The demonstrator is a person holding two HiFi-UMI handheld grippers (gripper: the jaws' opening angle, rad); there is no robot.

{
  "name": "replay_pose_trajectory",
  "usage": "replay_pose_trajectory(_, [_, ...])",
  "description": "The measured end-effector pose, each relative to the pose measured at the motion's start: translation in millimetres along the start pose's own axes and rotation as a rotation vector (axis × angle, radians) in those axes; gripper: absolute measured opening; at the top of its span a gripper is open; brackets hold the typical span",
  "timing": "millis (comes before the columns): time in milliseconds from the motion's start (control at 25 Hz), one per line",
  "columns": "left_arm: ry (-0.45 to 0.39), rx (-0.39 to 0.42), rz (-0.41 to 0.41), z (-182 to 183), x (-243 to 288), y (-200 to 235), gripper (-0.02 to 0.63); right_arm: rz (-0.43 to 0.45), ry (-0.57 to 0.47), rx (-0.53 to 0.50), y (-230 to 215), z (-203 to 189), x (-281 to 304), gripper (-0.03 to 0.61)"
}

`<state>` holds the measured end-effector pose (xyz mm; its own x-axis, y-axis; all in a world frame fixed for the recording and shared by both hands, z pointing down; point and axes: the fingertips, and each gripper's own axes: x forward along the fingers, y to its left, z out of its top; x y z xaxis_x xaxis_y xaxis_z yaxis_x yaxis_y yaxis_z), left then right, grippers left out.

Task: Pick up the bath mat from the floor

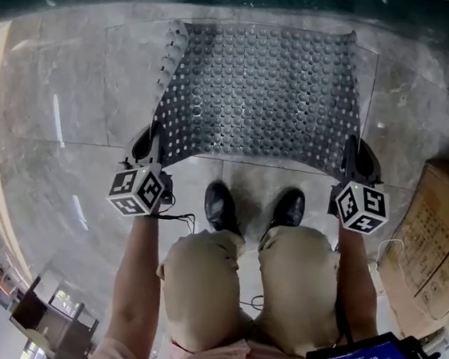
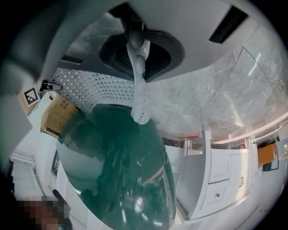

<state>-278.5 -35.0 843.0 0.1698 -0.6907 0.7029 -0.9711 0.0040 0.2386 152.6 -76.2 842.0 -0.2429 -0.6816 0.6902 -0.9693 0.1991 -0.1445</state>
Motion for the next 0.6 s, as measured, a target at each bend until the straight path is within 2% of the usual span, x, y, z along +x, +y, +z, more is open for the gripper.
replay_pose_trajectory(240, [0.004,-0.007,-0.025,16,-10,-13,0.035,0.037,-0.004,-0.009,25,23,-13,0.026])
replay_pose_trajectory(600, [0.030,-0.007,-0.066,20,-4,-25,0.036,0.090,0.008,-0.013,48,32,-13,0.026])
